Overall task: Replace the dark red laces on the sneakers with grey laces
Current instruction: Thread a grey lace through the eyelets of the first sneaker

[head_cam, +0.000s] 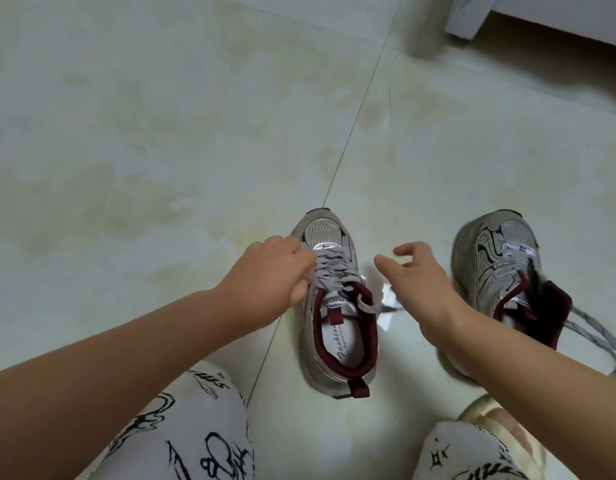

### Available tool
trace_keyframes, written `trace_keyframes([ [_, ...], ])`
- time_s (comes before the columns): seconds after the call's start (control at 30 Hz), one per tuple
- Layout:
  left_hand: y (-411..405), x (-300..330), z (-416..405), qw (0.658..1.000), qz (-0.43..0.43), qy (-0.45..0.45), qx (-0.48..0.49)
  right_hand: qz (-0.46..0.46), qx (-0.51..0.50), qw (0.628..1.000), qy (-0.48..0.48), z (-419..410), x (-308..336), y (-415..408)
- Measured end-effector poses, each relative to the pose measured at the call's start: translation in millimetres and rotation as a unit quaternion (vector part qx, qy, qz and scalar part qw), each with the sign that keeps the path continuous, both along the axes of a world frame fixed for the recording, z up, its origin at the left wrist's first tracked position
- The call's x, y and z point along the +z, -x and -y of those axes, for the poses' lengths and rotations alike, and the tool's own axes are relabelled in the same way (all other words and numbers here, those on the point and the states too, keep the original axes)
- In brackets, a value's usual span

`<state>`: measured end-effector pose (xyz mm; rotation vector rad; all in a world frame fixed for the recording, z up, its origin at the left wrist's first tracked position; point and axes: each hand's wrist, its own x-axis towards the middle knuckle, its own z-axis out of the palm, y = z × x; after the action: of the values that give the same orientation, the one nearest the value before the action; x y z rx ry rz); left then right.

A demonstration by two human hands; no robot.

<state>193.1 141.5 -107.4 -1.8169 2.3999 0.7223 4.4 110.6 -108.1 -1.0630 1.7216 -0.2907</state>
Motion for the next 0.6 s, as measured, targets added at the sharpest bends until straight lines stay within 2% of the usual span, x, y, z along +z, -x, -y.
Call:
trace_keyframes([
  [0.03,-0.1,2.8,0.4,1.0,-0.017,0.006,0.017,-0.047,0.03,0.997,0.062,-2.1,2.4,-1.0],
  [0.1,0.4,9.0,2.0,0.997,-0.064,0.008,0.051,-0.098,0.105,0.963,0.227,-7.7,13.6,-6.2],
  [0.17,1.9,16.1,4.7,0.987,-0.128,-0.017,0.091,-0.117,0.235,0.916,0.302,-12.3,21.3,-16.0],
  [0.23,4.5,20.7,8.8,0.962,-0.218,-0.07,0.15,-0.13,0.341,0.894,0.261,-15.0,22.9,-26.9],
  [0.3,6.1,22.0,13.2,0.929,-0.286,-0.116,0.202,-0.136,0.39,0.884,0.219,-12.8,19.7,-32.9],
  [0.4,2.7,19.3,16.2,0.896,-0.327,-0.185,0.236,-0.107,0.348,0.907,0.21,-5.0,16.9,-32.4],
  [0.5,-1.1,14.4,13.4,0.911,-0.281,-0.221,0.207,-0.074,0.291,0.933,0.2,0.0,14.2,-29.0],
  [0.6,-1.3,11.0,10.9,0.933,-0.237,-0.203,0.181,-0.057,0.28,0.941,0.183,-1.6,11.4,-29.9],
])
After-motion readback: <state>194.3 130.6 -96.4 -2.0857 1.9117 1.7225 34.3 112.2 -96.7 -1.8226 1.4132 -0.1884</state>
